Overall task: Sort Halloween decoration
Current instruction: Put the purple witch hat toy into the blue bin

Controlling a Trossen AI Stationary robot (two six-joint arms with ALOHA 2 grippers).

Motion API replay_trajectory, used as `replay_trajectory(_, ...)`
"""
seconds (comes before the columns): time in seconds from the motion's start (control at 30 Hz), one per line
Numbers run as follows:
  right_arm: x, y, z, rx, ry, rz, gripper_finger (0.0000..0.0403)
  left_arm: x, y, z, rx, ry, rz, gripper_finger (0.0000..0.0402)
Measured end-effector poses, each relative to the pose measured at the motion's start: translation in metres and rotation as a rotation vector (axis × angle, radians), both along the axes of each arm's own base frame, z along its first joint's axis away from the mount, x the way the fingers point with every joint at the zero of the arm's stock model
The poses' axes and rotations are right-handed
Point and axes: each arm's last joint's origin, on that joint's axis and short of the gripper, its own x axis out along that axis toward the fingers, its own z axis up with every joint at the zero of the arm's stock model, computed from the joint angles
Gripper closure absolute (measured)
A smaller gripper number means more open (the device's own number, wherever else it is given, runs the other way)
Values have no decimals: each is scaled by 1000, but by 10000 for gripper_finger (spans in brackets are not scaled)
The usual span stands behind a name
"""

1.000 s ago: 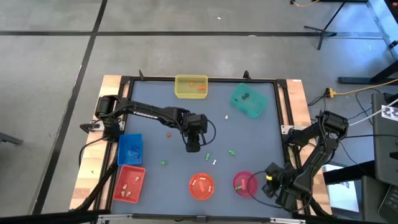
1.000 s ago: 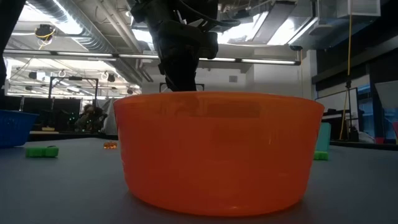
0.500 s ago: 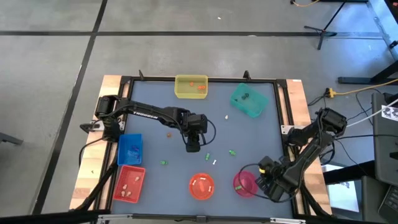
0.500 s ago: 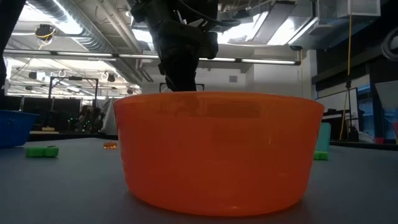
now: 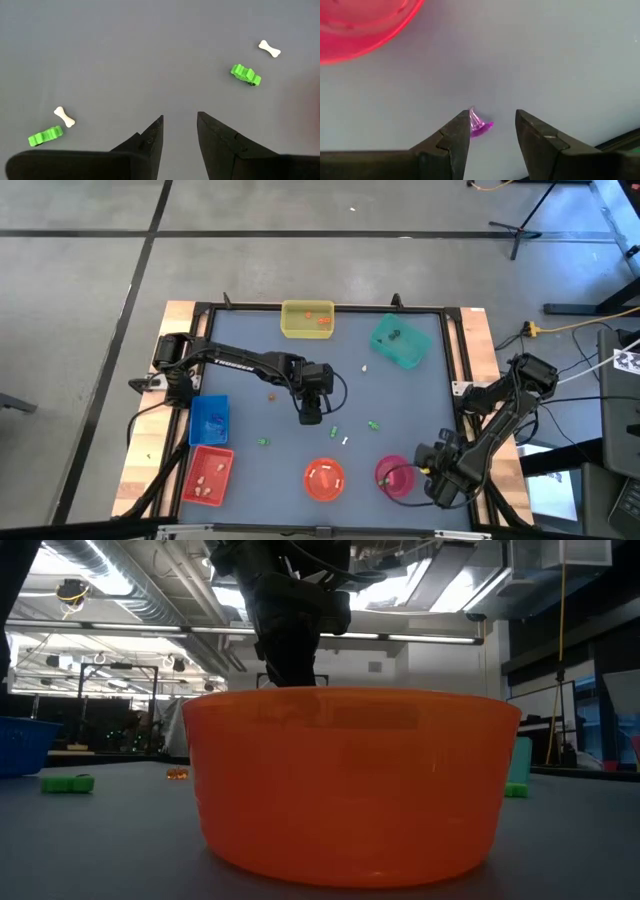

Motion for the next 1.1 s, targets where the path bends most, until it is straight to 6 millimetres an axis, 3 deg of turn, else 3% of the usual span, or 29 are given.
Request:
replay_trajectory(0.73,-7,-6,6,23,128,244,244,0,0,0,1,0,0,298)
replay_trajectory(0.97,-20,-20,3,130,174,298,244,0,0,0,1,0,0,298)
replay_trajectory(1.1,-22,-23,1,235,103,292,244,0,0,0,1,0,1,298)
